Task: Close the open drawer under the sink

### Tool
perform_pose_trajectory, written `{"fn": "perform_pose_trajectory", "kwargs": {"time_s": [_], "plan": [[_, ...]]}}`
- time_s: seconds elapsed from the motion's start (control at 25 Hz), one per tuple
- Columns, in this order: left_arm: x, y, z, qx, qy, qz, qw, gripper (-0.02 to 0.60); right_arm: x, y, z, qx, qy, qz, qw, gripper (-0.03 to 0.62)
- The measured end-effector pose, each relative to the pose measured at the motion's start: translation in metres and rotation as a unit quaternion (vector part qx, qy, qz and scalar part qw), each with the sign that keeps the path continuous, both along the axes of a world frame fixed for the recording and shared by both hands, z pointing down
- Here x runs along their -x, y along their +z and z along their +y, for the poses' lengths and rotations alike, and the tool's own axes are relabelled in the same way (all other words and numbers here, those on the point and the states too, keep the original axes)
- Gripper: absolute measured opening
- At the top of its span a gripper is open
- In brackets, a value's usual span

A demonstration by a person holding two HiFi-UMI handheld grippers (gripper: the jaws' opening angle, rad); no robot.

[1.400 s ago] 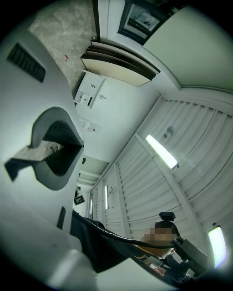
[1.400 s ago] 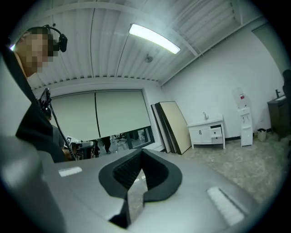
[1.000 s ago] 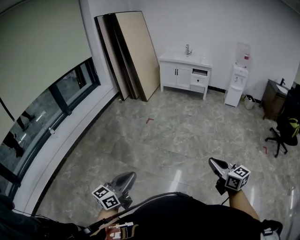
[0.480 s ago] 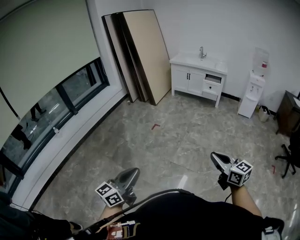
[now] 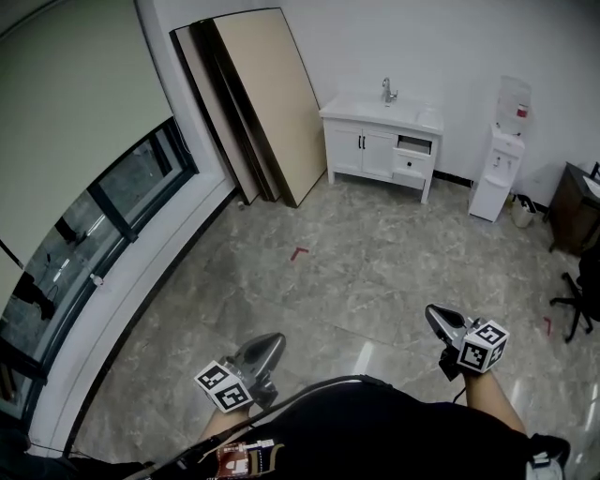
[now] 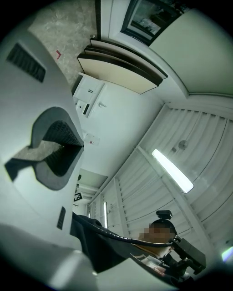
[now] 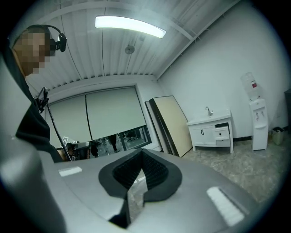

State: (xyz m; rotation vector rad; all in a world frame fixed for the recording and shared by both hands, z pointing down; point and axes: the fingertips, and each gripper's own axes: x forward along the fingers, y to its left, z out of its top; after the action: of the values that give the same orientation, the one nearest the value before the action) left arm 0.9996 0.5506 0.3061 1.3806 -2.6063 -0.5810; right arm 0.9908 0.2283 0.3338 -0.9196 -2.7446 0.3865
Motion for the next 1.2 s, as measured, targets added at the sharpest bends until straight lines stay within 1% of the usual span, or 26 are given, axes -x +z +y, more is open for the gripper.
{"fn": "perform_pose_trajectory", "kwargs": {"time_s": [0.12, 0.24, 0.36, 0.44, 0.52, 0.6, 0.72, 0.8, 1.04, 1.2], "plan": [[0.037, 0.002, 0.009, -0.009, 0.019, 0.001, 0.9998, 0.000, 0.031, -0.005, 0.009, -0.009, 0.016, -0.005, 1.000, 0.002], [0.086, -0.002, 0.031, -0.015, 0.029, -0.007, 0.9995, 0.000, 0.071, -0.018, 0.026, -0.014, 0.034, -0.016, 0.999, 0.002], [0.134, -0.013, 0.062, -0.010, 0.036, -0.019, 0.9991, 0.000, 0.106, -0.034, 0.054, -0.020, 0.041, -0.024, 0.999, 0.002], [0.163, -0.021, 0.083, -0.007, 0.044, -0.030, 0.9985, 0.000, 0.131, -0.042, 0.071, -0.021, 0.054, -0.031, 0.998, 0.002], [0.193, -0.025, 0.102, -0.005, 0.050, -0.033, 0.9982, 0.000, 0.159, -0.048, 0.088, -0.014, 0.066, -0.035, 0.997, 0.002], [0.219, -0.024, 0.119, -0.004, 0.055, -0.031, 0.9980, 0.000, 0.183, -0.048, 0.111, -0.017, 0.063, -0.035, 0.997, 0.002], [0.250, -0.019, 0.140, -0.005, 0.057, -0.026, 0.9980, 0.000, 0.210, -0.039, 0.142, -0.029, 0.052, -0.026, 0.998, 0.002], [0.267, -0.014, 0.150, -0.007, 0.055, -0.021, 0.9982, 0.000, 0.226, -0.032, 0.153, -0.032, 0.049, -0.018, 0.998, 0.002], [0.308, 0.002, 0.161, -0.012, 0.042, -0.001, 0.9990, 0.000, 0.274, -0.027, 0.148, -0.033, 0.053, -0.004, 0.998, 0.002], [0.340, 0.007, 0.153, -0.009, 0.033, 0.005, 0.9994, 0.000, 0.313, -0.022, 0.147, -0.030, 0.034, -0.006, 0.999, 0.002]]}}
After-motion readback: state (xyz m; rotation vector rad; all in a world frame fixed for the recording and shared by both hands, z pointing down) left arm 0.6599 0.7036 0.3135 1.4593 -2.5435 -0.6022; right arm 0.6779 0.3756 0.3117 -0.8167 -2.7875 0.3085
